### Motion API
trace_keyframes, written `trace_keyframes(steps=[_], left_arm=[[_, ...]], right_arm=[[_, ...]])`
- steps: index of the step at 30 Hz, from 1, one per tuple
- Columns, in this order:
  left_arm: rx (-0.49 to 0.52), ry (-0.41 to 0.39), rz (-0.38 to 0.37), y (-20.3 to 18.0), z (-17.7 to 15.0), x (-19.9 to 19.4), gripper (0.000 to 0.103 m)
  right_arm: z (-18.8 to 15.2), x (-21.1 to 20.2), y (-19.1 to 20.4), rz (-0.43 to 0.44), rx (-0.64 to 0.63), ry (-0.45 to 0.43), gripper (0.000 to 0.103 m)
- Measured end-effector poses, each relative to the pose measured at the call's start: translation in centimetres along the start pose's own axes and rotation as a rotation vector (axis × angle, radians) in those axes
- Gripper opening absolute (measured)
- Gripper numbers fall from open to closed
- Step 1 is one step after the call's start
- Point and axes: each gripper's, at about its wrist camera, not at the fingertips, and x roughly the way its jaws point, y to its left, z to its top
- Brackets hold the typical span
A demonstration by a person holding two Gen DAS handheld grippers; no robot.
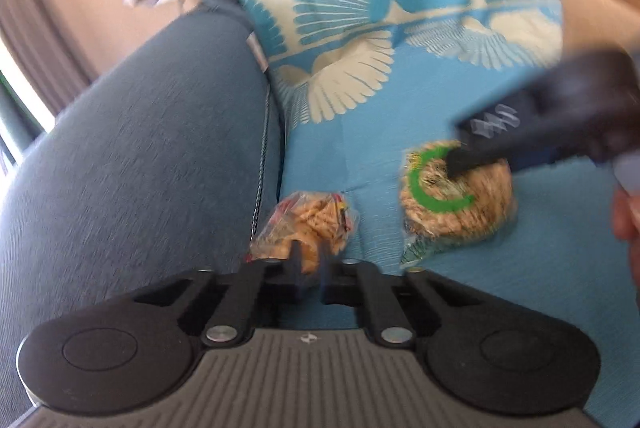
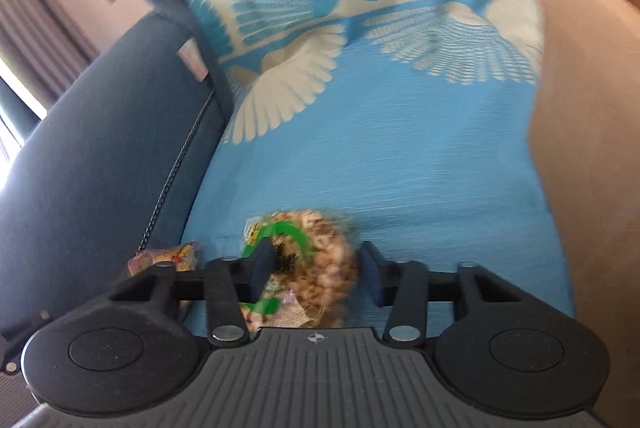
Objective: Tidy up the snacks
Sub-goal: 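Close the right tool on the round peanut cake with the green ring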
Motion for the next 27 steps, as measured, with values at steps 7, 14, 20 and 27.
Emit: trace_keyframes(steps=[7,14,20,27], left_arm=[[-0.284,0.068,-0.141,3.2,-0.5,-2.0,0.000],[-0.466,0.109,-0.197,5.0,-2.1,-5.4,0.001],[-0.538,0.056,-0.186,5.9,-1.6,-5.4,0.019],[-0.596,-0.025,-0.152,6.4,-0.7,-5.7,0.026]], right_arm=[[-1.2,-1.6,0.0,-0.009,-0.040,0.001,0.031],[-2.0,-1.7,2.2,-0.036,-0.119,-0.048,0.058],[-2.0,0.1,4.5,-0.076,-0.234,-0.046,0.092],[-2.2,2.1,5.4,-0.085,-0.280,-0.018,0.098]])
